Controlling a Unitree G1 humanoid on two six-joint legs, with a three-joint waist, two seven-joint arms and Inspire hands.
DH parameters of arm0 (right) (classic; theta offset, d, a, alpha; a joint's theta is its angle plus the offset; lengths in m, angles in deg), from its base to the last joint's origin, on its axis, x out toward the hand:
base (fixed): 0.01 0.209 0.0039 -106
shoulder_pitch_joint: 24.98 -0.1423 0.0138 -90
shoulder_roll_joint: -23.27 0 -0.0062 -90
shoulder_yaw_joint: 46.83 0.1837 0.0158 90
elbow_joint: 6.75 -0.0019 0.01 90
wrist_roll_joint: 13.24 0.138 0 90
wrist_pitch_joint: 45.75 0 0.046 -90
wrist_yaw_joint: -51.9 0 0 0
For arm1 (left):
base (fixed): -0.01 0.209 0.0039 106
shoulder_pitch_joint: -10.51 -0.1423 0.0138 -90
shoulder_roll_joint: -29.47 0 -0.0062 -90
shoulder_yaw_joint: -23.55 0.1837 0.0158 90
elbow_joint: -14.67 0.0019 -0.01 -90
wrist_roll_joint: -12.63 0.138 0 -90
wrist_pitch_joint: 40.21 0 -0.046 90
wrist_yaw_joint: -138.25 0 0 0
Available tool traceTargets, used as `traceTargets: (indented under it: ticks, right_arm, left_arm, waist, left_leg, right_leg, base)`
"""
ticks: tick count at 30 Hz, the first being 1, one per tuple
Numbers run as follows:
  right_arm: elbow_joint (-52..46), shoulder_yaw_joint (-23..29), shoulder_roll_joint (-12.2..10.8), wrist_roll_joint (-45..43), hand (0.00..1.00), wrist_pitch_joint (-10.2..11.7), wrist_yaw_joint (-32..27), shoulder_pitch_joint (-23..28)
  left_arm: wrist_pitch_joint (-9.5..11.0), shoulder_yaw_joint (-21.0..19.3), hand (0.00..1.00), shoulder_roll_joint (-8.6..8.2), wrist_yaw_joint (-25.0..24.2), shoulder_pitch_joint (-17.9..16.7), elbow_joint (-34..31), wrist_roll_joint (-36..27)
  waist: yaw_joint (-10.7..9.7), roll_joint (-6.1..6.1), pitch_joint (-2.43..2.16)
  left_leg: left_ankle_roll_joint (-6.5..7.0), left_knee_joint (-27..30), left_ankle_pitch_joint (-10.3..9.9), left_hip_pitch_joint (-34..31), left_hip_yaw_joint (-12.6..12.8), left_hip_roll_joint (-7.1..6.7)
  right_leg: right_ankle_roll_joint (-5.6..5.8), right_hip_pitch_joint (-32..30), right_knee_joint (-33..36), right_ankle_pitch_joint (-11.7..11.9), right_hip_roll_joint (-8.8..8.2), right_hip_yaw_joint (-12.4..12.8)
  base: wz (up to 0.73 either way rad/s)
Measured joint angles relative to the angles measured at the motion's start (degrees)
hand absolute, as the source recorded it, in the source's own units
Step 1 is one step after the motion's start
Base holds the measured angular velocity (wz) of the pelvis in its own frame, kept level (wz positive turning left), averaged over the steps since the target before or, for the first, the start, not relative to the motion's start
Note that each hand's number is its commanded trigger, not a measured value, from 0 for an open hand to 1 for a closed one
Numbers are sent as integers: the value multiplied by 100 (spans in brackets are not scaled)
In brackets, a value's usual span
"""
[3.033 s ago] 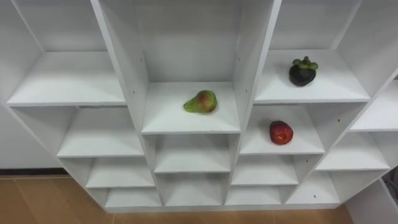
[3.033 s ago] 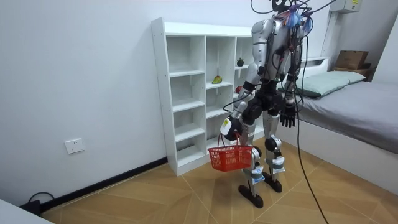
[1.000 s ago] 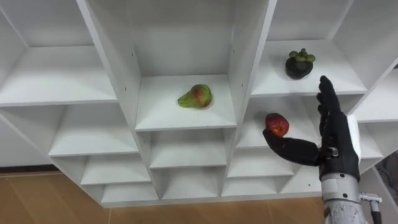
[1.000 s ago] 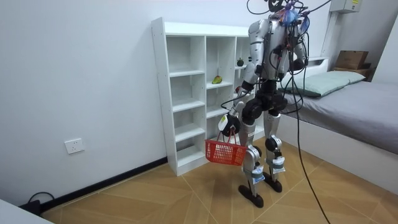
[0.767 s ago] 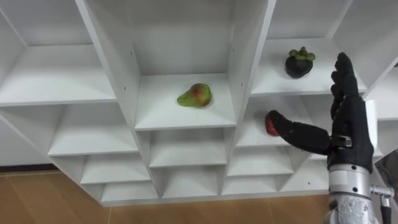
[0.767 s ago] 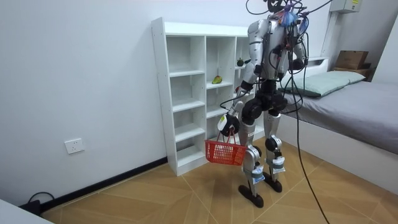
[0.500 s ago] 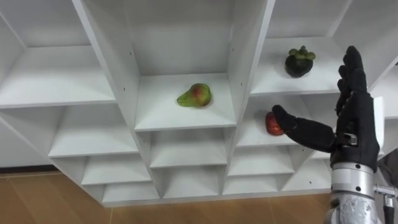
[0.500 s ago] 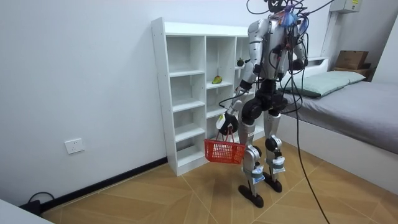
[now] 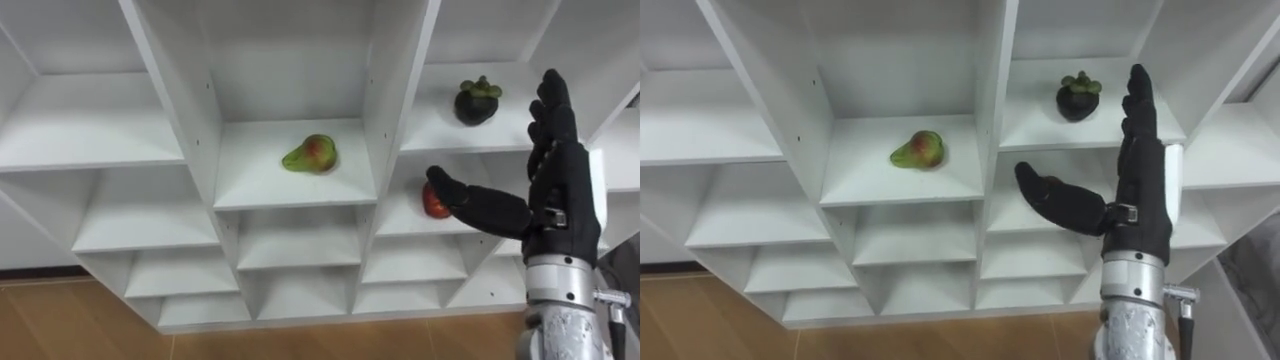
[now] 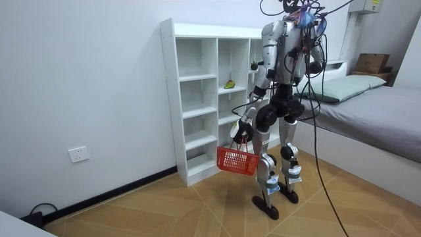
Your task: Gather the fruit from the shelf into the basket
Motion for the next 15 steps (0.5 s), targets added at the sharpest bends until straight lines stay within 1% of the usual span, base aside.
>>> traceTargets:
  ticks: [6, 8, 11, 15]
  right_arm:
    - [571, 29, 9, 230, 0, -6, 271, -582]
    - [768, 30, 24, 272, 0, -7, 339, -756]
    - [920, 149, 50, 277, 0, -43, 402, -908]
    - [922, 411, 93, 278, 0, -81, 412, -1023]
  left_arm:
    - [-9, -12, 100, 43, -48, 2, -42, 21]
    - [-11, -12, 100, 61, -103, 13, -44, 25]
    - [-20, -12, 100, 63, -119, 8, -41, 50]
    - [-52, -54, 100, 63, -117, -27, -41, 54]
  waist:
    - [-3, -78, 2]
    - [-8, -110, 21]
    - [-11, -142, 39]
    - [2, -149, 39]
  left_leg:
    - [0, 16, 1, -37, -66, -8]
    - [1, 18, 2, -48, -114, -13]
    - [0, 19, 2, -61, -162, -15]
    - [0, 19, 3, -62, -177, -15]
  right_leg:
    - [0, 4, -14, 0, -4, -9]
    - [0, 16, -21, 0, -9, -78]
    - [1, 24, -25, 0, -16, -149]
    - [1, 25, -25, 0, -16, -165]
  base:
    - [6]
    - [10]
    - [9]
    - [2]
